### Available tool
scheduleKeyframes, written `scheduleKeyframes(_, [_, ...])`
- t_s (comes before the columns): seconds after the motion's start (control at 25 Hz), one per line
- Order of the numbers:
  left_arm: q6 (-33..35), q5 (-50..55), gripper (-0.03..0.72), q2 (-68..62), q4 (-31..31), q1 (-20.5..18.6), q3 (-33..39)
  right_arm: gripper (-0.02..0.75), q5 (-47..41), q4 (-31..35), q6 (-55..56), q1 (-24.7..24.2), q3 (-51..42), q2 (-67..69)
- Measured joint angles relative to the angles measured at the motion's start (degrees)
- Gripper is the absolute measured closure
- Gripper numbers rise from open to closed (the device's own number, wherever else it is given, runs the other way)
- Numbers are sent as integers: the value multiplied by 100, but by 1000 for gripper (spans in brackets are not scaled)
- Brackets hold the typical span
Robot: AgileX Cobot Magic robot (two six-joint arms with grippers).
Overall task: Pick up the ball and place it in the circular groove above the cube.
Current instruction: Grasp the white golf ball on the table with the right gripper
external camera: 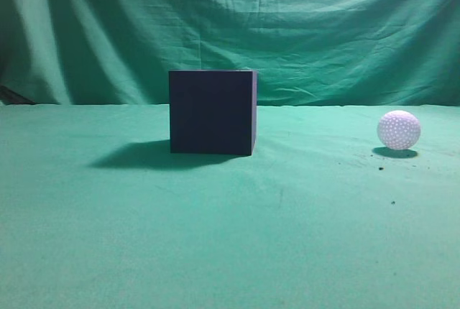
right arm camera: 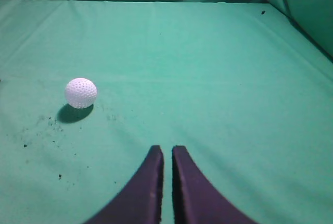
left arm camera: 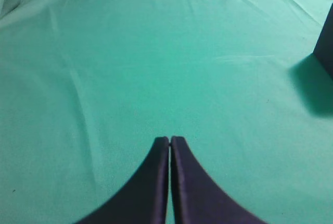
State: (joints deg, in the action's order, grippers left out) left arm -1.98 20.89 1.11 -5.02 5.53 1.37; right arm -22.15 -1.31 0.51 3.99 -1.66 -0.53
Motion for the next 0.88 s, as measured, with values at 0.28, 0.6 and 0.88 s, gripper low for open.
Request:
scheduleKeyframes(0.28, [0, 0, 688, 0, 0, 0, 0, 738, 0, 0, 0, 0, 0, 0])
scheduleKeyframes(0.6, [0, 0, 688, 0, 0, 0, 0, 738, 0, 0, 0, 0, 0, 0])
scheduleKeyframes(0.88, [0, 0, 688, 0, 0, 0, 0, 738, 320, 102, 16, 0, 0, 0])
